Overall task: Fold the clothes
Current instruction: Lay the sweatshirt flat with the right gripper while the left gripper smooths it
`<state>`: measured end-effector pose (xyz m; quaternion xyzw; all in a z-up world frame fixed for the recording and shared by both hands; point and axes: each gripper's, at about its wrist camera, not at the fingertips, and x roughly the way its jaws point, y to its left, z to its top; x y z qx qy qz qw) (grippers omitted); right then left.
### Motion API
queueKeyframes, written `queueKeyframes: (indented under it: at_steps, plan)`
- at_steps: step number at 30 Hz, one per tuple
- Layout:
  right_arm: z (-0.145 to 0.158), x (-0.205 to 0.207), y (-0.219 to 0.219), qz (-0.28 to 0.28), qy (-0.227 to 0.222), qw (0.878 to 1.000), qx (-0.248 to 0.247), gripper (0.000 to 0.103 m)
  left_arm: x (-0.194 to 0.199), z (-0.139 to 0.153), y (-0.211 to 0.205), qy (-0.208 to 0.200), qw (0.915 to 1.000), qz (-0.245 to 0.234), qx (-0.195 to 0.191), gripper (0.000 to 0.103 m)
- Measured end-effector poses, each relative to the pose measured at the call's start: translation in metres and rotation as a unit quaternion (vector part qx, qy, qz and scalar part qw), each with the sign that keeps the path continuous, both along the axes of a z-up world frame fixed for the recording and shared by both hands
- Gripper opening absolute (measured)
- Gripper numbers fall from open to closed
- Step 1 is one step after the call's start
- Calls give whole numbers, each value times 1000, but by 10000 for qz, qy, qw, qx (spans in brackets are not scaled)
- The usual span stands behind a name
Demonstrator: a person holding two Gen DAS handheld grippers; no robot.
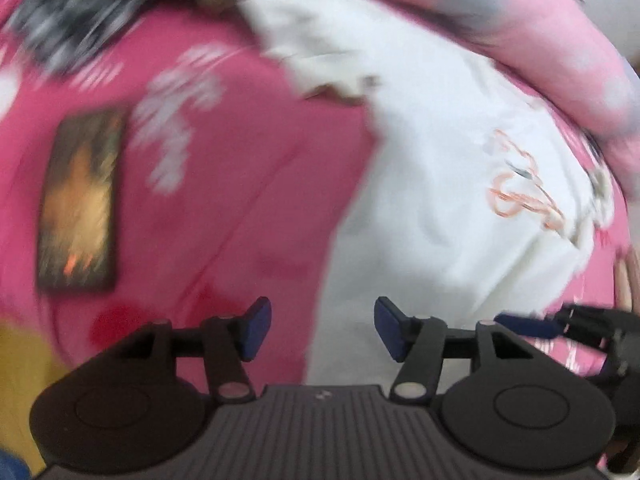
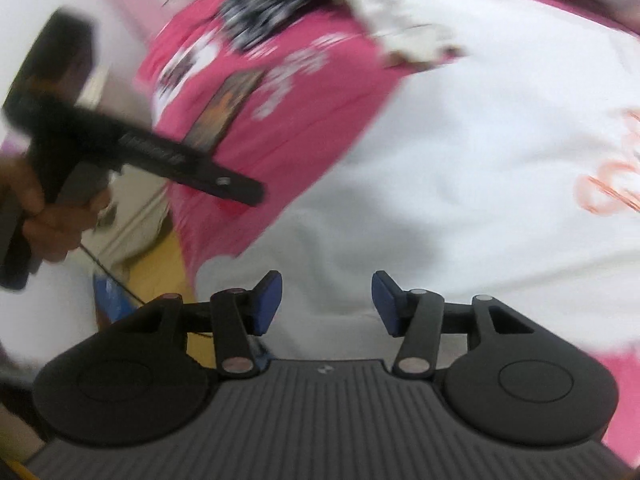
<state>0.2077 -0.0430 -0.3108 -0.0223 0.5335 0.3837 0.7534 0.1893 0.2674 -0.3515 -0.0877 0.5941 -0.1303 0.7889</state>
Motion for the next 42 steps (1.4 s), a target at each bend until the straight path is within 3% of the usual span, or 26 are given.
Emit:
queueKeyframes:
  at_steps: [3, 6, 12, 19, 22, 23, 26, 28, 29, 36, 42]
  plan:
    - [3, 14, -49, -921, 75, 9956, 116, 49, -2, 4, -43, -189, 9977, -644, -48, 58]
    - [-3, 25, -104, -1890, 148, 9818, 106, 48, -13, 1, -89, -269, 9918, -1235, -188, 58]
    - [-28, 42, -209, -3538, 390, 9344, 139, 41, -35, -10, -188, -636, 9662, -2496, -56, 57]
    - [-59, 71, -254, -4500, 1299, 8762, 1133, 41, -51, -29, -253, -1277, 9339, -3268, 690, 56]
    - [-66, 78, -261, -4643, 1494, 8640, 1247, 41, -50, -32, -261, -1406, 9335, -3219, 723, 53]
    - [-67, 78, -262, -4691, 1505, 8613, 1242, 40, -49, -33, -262, -1426, 9351, -3167, 711, 48]
    - [-74, 79, -267, -4889, 1539, 8494, 1258, 24, -42, -35, -263, -1418, 9408, -2986, 750, 33]
    - [-79, 77, -273, -5019, 1567, 8400, 1338, 9, -35, -34, -259, -1354, 9494, -2747, 690, 21]
    - [-80, 77, -275, -5060, 1570, 8368, 1380, 7, -31, -34, -257, -1322, 9535, -2627, 660, 17]
    - [-67, 75, -286, -4753, 1435, 8578, 1332, 3, -6, -33, -242, -1058, 9767, -1825, 406, 11]
    - [-41, 76, -303, -4371, 1147, 8863, 1010, 3, 4, -31, -240, -971, 9804, -1666, 407, 11]
